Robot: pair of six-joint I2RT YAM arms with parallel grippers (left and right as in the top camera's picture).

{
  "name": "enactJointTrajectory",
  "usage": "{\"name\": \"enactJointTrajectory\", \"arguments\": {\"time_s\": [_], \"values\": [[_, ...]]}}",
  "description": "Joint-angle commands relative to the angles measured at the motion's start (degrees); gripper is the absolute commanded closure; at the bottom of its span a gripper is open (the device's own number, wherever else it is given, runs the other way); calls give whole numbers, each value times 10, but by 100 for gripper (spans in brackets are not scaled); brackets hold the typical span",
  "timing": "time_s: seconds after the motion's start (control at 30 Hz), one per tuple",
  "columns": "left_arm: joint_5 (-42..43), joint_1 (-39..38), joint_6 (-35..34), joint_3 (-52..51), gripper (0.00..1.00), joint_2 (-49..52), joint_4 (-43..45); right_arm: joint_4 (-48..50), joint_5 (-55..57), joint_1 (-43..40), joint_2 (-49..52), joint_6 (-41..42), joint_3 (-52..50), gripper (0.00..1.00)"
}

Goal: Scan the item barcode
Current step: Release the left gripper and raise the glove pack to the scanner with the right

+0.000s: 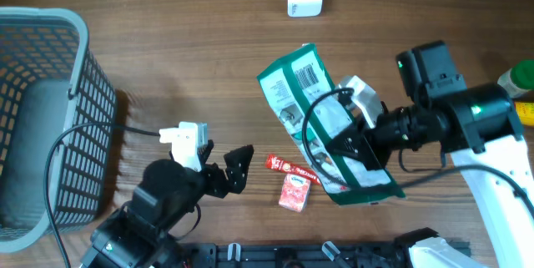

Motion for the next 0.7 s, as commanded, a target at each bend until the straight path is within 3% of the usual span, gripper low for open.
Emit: {"name": "enactJointTrajectory", "arguments": {"time_s": [0.0, 0.03, 0.2, 0.27, 0.33, 0.4, 0.5, 0.57, 0.67], "values": [[-66, -13, 9, 10, 1, -1, -18, -58, -90, -2, -10, -118, 2, 95], [-66, -13, 9, 10, 0, -1, -22, -82, -111, -1, -9, -150, 1, 95], [-66, -13, 15, 10, 0, -1, -36, -80, -110, 5, -10, -149, -13, 95], [-66, -13, 15, 10, 0, -1, -50, -40, -84, 5, -9, -136, -23, 95], [-65, -13, 15, 10, 0, -1, -62, 30, -37, 5, -6, -66, -36, 95], [-65, -13, 15, 10, 0, -1, -67, 141, 84, 5, 0, 72, -56, 95], [-65, -13, 15, 10, 0, -1, -71, 297, 256, 5, 19, 193, -94, 95], [-66, -13, 15, 10, 0, -1, -71, 429, 325, 5, 54, 200, -122, 95], [-65, -13, 15, 10, 0, -1, -71, 527, 366, 5, 111, 176, -128, 95]]}}
